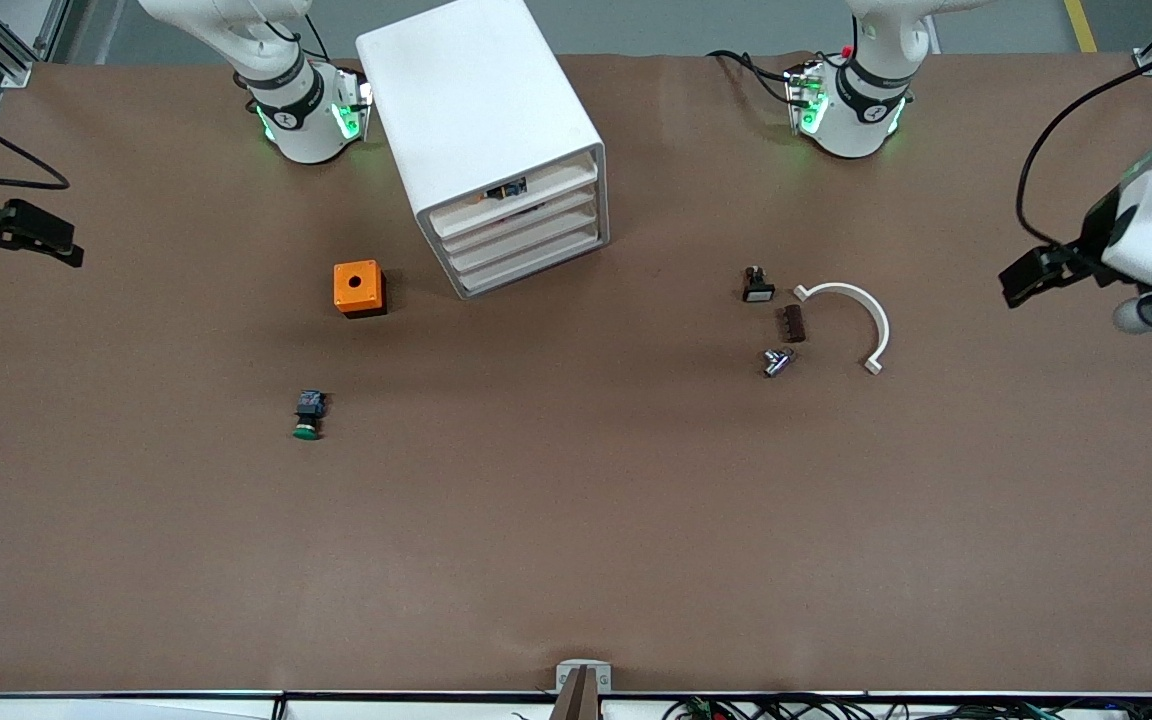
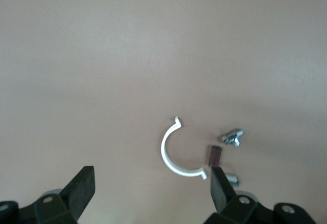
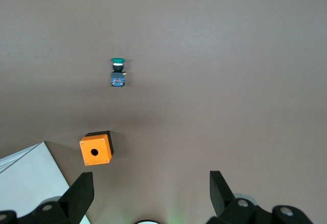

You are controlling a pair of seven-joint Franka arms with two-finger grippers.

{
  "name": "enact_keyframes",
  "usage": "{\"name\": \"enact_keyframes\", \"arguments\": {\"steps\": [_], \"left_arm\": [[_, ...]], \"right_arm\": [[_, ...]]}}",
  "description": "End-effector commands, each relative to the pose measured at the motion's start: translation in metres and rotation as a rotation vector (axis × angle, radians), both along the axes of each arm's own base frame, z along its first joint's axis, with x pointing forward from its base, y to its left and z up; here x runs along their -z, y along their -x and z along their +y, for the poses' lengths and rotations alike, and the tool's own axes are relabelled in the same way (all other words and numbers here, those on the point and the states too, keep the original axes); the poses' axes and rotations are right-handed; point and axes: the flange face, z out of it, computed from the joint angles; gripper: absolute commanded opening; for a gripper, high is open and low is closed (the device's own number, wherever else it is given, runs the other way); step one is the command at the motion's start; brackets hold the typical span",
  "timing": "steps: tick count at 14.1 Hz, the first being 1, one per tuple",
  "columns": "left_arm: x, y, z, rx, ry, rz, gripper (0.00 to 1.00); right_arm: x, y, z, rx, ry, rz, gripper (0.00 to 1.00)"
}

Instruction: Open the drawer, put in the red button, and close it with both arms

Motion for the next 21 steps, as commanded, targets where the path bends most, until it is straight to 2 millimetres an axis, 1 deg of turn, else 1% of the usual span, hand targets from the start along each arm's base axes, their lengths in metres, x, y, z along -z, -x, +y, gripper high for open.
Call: {"name": "enact_keyframes", "arguments": {"steps": [1,3,4,6,7,11,17,21], "left_arm": [[-0.015,0.034,0.01,0.049,0.041,0.018,1.0],[-0.023,0.048,0.007,0.069,0.047,0.032,1.0],[-0.026,0.056,0.009,0.067,0.049,0.029,1.0],[-0.03,0.066,0.004,0.083,0.051,0.023,1.0],[-0.029,0.066,0.001,0.089,0.051,0.023,1.0],[-0.028,0.067,-0.004,0.097,0.069,0.025,1.0],[-0.033,0.064,-0.003,0.111,0.072,0.017,1.0],[-0.03,0.061,-0.002,0.149,0.072,0.027,1.0]], "right_arm": [[-0.006,0.008,-0.001,-0.021,-0.008,-0.02,1.0],[-0.01,0.01,0.01,-0.041,-0.008,-0.036,1.0],[-0.01,0.012,0.012,-0.045,-0.008,-0.046,1.0],[-0.008,0.019,0.011,-0.046,-0.008,-0.081,1.0],[-0.006,0.023,0.011,-0.046,-0.008,-0.087,1.0],[-0.007,0.023,0.011,-0.046,-0.007,-0.095,1.0],[-0.012,0.023,0.016,-0.054,-0.008,-0.104,1.0],[-0.016,0.023,0.022,-0.045,-0.04,-0.111,1.0]]}}
